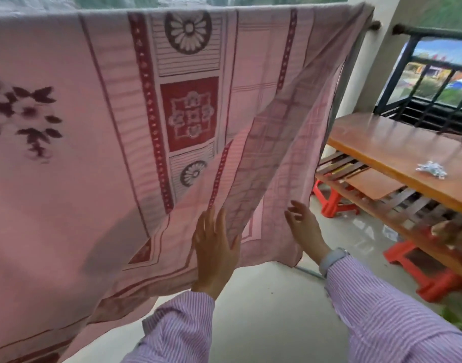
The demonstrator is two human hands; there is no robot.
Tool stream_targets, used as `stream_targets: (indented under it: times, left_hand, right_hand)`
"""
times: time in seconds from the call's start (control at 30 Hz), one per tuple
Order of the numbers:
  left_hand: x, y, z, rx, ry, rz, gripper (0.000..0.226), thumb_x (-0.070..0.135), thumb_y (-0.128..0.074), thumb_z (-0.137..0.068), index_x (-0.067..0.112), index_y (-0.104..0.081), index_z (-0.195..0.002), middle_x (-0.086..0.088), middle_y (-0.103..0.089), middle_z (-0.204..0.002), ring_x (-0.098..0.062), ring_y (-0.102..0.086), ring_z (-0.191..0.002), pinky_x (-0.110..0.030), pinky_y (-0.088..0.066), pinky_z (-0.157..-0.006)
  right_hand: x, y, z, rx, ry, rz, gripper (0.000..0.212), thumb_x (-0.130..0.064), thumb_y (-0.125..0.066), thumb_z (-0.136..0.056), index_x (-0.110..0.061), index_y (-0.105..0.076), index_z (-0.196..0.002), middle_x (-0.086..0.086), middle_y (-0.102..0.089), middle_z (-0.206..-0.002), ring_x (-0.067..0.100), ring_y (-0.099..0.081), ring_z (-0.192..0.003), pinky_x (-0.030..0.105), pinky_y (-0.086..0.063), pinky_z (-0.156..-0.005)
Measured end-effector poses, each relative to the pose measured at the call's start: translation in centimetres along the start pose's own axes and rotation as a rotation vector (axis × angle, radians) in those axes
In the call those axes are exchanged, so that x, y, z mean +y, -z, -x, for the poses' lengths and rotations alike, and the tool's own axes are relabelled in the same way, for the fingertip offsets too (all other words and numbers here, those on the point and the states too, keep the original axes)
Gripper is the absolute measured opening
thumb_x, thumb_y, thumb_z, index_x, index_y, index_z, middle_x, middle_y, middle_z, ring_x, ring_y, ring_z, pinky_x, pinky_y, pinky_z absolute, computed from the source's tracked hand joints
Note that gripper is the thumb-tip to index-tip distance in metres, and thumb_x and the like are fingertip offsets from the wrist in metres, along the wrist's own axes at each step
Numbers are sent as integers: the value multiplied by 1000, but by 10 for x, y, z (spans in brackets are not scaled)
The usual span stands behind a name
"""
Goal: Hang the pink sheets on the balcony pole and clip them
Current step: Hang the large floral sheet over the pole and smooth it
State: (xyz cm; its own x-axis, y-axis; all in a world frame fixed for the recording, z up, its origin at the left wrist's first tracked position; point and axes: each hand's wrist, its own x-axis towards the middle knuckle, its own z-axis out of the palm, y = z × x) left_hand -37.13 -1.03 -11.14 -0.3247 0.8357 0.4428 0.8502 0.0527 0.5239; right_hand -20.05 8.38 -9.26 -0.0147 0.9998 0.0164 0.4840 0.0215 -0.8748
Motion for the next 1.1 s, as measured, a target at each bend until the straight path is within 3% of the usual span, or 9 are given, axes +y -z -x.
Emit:
stream_targets:
  times: [0.3,0.43,0.53,0.6,0.7,0.77,0.9,1.0,1.1]
  left_hand:
    - [52,-101,-112,46,-31,-61,67,35,-64,-79,21,-29,-134,-10,-31,-146,-30,-23,-135,-53,-26,-107]
    - [77,-154,-153,110,12,-95,79,39,-68,-73,18,-27,-136,-15,-27,-148,-31,-16,-136,-58,-23,-107]
    - [99,-184,-178,179,104,-128,89,44,-72,-67,15,-27,-138,-20,-26,-146,-33,-17,-134,-57,-23,-107]
    - [109,-202,-191,198,181,-144,94,46,-74,-64,11,-27,-138,-22,-28,-144,-36,-19,-132,-59,-25,-105]
    - [117,-219,-206,247,266,-170,90,59,-59,-70,11,-26,-138,-23,-27,-144,-36,-18,-133,-59,-21,-105]
    - [122,-226,-214,308,302,-190,82,61,-48,-74,11,-30,-135,-22,-28,-143,-36,-21,-133,-57,-21,-105]
    - [129,-246,-214,417,294,-160,45,28,-50,-75,9,-49,-116,-20,-53,-124,-38,-46,-117,-55,-33,-101]
    - [150,-264,-198,346,335,12,24,13,-47,-81,10,-59,-101,-11,-67,-91,-30,-61,-81,-47,-52,-70]
    - [189,-290,-179,276,418,116,26,7,-47,-81,12,-60,-103,-8,-66,-82,-23,-60,-70,-39,-53,-62]
  right_hand:
    - [-41,40,-172,-57,146,-201,66,-16,-53,-90,-10,-13,-143,14,-35,-141,28,-44,-119,43,-40,-100]
    - [-41,42,-228,-243,156,-174,78,-19,-54,-90,-15,2,-144,6,-24,-149,23,-35,-128,38,-33,-103]
    - [-40,42,-257,-276,179,-300,59,-13,-57,-88,-13,-26,-138,9,-51,-128,18,-51,-115,38,-42,-100]
    - [-41,47,-269,-327,219,-362,24,-5,-56,-87,-19,-57,-107,-3,-67,-94,8,-63,-88,29,-51,-82]
    - [-35,55,-278,-417,277,-345,22,-5,-56,-87,-25,-64,-81,-20,-69,-65,-4,-64,-68,14,-49,-64]
    - [-24,61,-284,-468,312,-359,18,-7,-58,-86,-24,-65,-82,-23,-69,-65,-4,-64,-69,13,-49,-66]
    - [4,78,-300,-518,391,-330,10,-6,-57,-87,-11,-64,-81,-15,-69,-64,-3,-64,-66,15,-49,-61]
    - [38,95,-321,-515,414,-295,10,-12,-58,-88,-3,-61,-88,6,-66,-78,17,-63,-74,40,-53,-68]
    - [71,120,-336,-598,407,-245,13,-14,-56,-89,-3,-58,-94,4,-64,-81,11,-61,-74,31,-51,-69]
